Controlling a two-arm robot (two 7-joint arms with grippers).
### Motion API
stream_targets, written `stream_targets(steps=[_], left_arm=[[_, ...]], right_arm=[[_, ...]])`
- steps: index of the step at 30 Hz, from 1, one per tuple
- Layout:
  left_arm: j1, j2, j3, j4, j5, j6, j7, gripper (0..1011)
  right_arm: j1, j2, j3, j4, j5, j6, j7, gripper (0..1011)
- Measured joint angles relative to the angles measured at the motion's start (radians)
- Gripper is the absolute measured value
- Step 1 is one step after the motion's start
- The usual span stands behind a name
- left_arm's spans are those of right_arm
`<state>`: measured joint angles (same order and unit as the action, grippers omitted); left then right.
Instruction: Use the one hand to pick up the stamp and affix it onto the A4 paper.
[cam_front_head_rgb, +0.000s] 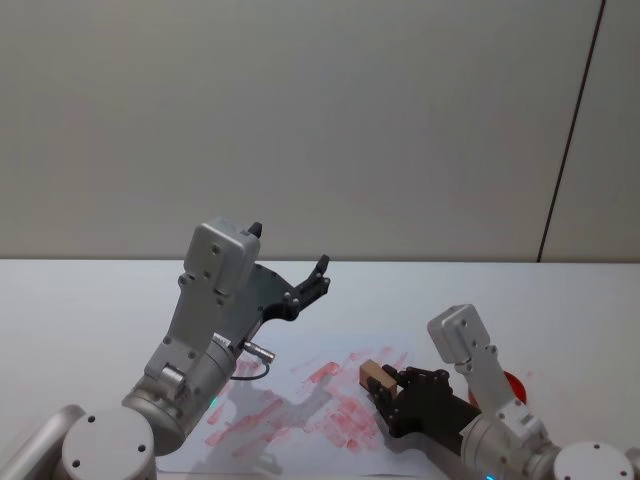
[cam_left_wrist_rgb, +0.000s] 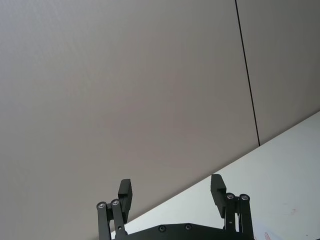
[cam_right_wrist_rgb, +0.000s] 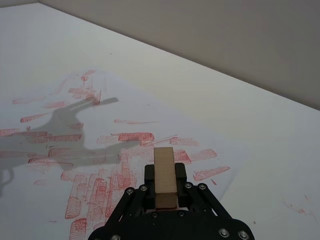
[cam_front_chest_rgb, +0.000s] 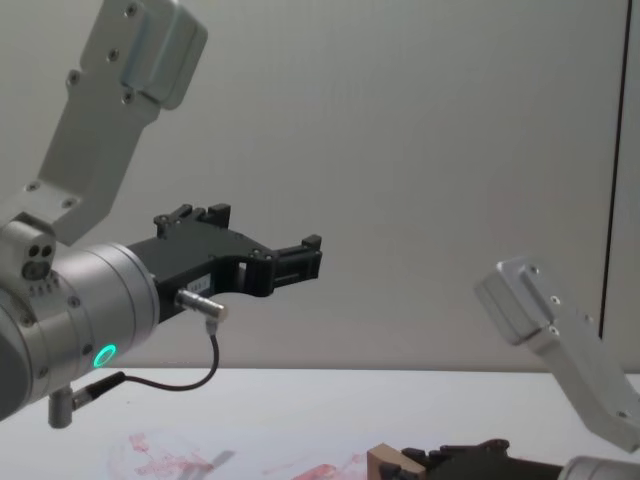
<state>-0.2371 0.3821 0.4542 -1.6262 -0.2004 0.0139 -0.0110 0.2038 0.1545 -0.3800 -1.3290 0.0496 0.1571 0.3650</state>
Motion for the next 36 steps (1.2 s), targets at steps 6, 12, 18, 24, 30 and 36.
stream_targets(steps=[6, 12, 18, 24, 30, 36], left_arm=[[0.000, 0.000, 0.000, 0.000, 0.000, 0.000, 0.000, 1002], [0.000, 0.000, 0.000, 0.000, 0.000, 0.000, 0.000, 1002], [0.000, 0.000, 0.000, 0.000, 0.000, 0.000, 0.000, 1003], [0.000, 0.000, 0.000, 0.000, 0.000, 0.000, 0.000, 1003], [0.000, 0.000, 0.000, 0.000, 0.000, 0.000, 0.000, 1002], [0.000, 0.000, 0.000, 0.000, 0.000, 0.000, 0.000, 1002]], right_arm=[[0.003, -0.001, 0.000, 0.003, -0.002, 0.011, 0.003, 216], [0.003, 0.000, 0.000, 0.003, 0.003, 0.018, 0.002, 216], [-0.005, 0.005, 0.006, -0.012, 0.027, 0.016, -0.012, 216], [-0.009, 0.011, 0.020, -0.050, 0.065, -0.015, -0.042, 216], [-0.013, 0.027, 0.043, -0.094, 0.104, -0.041, -0.075, 216], [-0.025, 0.054, 0.073, -0.136, 0.134, -0.049, -0.101, 216]])
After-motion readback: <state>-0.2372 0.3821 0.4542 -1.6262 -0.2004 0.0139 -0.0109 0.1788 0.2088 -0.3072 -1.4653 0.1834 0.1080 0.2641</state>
